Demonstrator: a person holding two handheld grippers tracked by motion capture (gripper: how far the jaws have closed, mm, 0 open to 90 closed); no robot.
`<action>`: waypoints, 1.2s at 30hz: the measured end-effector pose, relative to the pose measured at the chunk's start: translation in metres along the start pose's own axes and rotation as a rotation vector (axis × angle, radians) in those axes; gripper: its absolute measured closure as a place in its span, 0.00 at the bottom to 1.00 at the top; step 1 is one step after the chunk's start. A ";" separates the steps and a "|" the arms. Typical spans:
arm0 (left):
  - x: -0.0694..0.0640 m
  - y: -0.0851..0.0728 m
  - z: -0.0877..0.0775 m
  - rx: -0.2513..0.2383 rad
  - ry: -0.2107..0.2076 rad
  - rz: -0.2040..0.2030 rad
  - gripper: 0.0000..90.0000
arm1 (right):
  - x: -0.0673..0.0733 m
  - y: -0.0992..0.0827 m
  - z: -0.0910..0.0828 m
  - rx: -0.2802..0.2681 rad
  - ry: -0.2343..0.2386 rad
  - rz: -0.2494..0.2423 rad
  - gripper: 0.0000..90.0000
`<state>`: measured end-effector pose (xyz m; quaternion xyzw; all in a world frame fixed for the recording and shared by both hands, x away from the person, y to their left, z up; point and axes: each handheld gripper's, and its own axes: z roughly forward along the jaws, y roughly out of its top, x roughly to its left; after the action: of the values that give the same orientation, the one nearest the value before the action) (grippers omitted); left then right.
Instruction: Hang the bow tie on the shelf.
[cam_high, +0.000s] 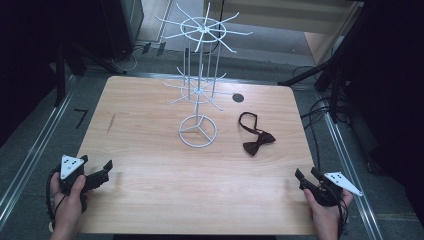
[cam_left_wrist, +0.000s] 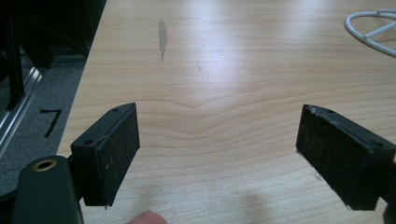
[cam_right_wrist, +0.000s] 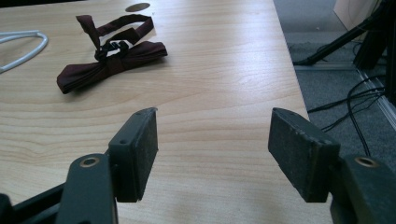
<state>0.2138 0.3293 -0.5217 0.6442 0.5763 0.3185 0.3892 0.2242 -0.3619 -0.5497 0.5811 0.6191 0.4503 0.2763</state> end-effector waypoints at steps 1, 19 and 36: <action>0.000 0.000 0.000 0.000 0.000 -0.001 0.16 | 0.000 0.000 0.000 0.000 0.000 0.000 0.38; 0.002 0.000 -0.001 0.006 -0.017 -0.007 0.16 | 0.041 0.046 0.020 0.167 0.048 -0.094 0.50; 0.001 0.000 0.000 0.006 -0.022 0.004 0.16 | 0.070 0.082 0.061 0.349 0.085 -0.137 0.48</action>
<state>0.2135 0.3303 -0.5218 0.6500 0.5718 0.3105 0.3926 0.3038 -0.2865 -0.4922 0.5573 0.7368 0.3405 0.1751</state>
